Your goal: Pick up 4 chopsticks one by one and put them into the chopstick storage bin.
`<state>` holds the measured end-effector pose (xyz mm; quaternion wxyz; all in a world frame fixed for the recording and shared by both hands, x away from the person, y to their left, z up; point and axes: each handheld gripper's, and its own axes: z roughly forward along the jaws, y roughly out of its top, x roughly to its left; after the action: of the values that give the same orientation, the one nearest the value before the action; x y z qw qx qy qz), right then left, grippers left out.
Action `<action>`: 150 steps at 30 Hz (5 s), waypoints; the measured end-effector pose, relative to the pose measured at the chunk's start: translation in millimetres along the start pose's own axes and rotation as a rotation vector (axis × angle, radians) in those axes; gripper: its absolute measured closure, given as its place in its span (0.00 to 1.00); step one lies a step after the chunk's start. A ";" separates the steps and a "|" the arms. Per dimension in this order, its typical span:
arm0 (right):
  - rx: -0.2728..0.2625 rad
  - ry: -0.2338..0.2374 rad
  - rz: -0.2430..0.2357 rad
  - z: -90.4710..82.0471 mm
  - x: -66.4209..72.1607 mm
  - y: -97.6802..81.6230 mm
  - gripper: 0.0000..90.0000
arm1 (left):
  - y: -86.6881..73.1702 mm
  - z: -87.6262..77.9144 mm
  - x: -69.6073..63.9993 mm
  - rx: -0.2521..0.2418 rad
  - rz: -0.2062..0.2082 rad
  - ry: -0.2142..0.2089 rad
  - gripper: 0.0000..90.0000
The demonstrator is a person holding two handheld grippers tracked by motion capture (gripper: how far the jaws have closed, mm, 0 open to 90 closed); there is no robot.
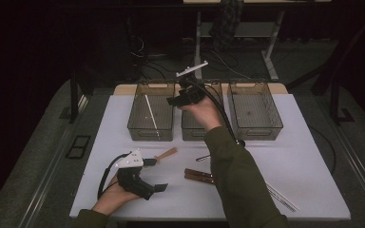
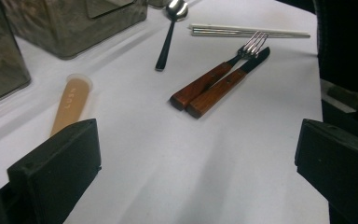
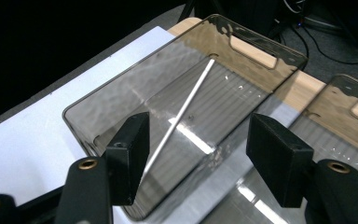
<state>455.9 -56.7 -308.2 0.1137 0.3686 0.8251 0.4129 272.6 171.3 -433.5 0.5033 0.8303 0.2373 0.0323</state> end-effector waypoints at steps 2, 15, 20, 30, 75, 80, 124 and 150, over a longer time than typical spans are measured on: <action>-0.006 -0.001 -0.004 -7.1 -1.1 -4.3 0.43 | -1.1 -0.8 0.2 0.006 0.001 0.009 0.00; -0.009 0.008 -0.023 -37.4 -12.6 -40.2 0.39 | -0.9 3.5 2.0 0.001 0.023 0.027 0.00; -0.023 0.008 -0.019 -49.3 -21.2 -54.0 0.39 | -1.5 2.4 1.0 0.004 0.029 0.027 0.00; -0.025 0.003 -0.026 -72.5 -30.0 -82.5 0.36 | -1.8 0.9 1.2 0.002 0.026 0.028 0.00; 0.061 0.034 -0.004 -157.5 -49.4 -239.1 0.44 | 0.1 1.7 0.6 0.014 0.038 0.036 0.00; 0.081 0.021 0.001 -166.6 -49.4 -250.7 0.52 | 0.0 1.7 0.8 0.018 0.041 0.037 0.00; 0.257 -0.042 -0.021 -163.1 -55.2 -298.0 0.90 | -0.7 6.8 -2.1 0.054 0.054 0.038 0.00; 0.253 -0.028 -0.004 -162.2 -57.9 -297.7 0.93 | -0.7 8.1 -2.5 0.066 0.059 0.031 0.00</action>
<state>263.7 -309.6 -440.1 0.0786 0.3843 0.8696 0.2999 272.5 163.8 -437.6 0.4707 0.8525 0.2213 0.0524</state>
